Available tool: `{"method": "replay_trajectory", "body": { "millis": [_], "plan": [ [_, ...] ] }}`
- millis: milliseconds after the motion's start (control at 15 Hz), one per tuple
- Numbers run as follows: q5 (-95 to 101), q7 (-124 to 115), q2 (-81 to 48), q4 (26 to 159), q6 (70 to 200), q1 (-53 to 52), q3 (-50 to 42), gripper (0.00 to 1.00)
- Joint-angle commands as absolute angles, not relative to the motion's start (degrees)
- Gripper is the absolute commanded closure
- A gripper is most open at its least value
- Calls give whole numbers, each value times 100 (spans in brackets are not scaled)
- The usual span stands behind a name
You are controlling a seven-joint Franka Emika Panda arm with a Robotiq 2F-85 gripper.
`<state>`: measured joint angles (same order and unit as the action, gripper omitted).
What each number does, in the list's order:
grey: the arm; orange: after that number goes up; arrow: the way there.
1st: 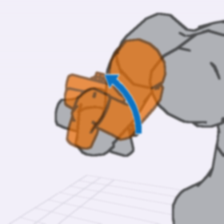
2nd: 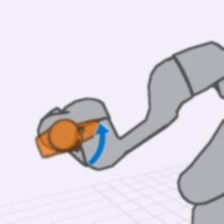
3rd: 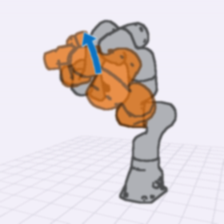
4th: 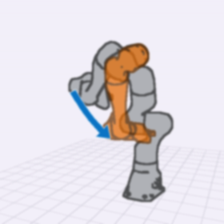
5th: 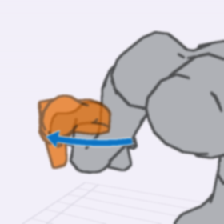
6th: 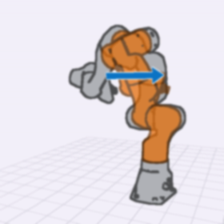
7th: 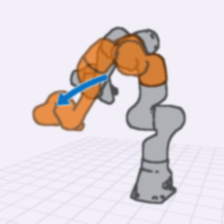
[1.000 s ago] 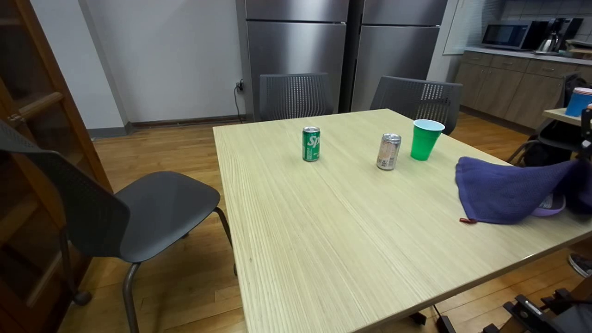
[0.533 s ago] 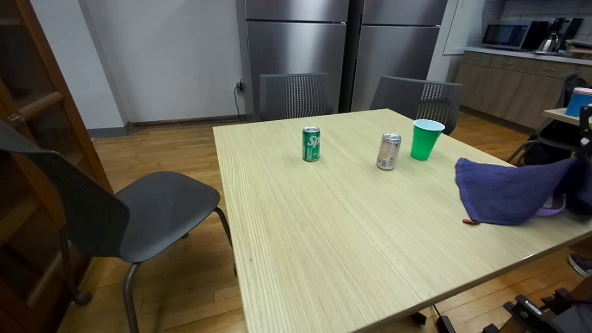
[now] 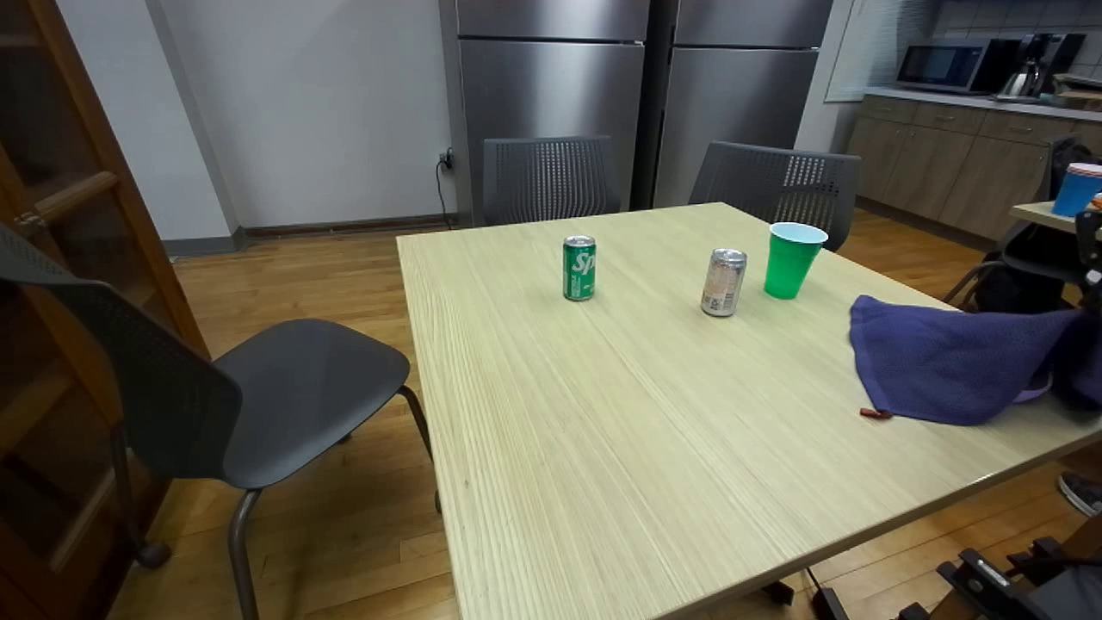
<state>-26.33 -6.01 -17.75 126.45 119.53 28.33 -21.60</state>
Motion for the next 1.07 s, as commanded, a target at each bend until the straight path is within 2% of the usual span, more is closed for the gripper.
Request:
{"method": "replay_trajectory", "body": {
  "millis": [0, 533, 1000],
  "plan": [
    [-2297, -951, -1860, 12533, 11665, 2708, -2225, 60],
    [-2253, -961, -2035, 12466, 11658, 2630, -2164, 0],
    [-2191, -447, -2118, 12433, 11733, 2554, -2030, 0]
  ]
}}
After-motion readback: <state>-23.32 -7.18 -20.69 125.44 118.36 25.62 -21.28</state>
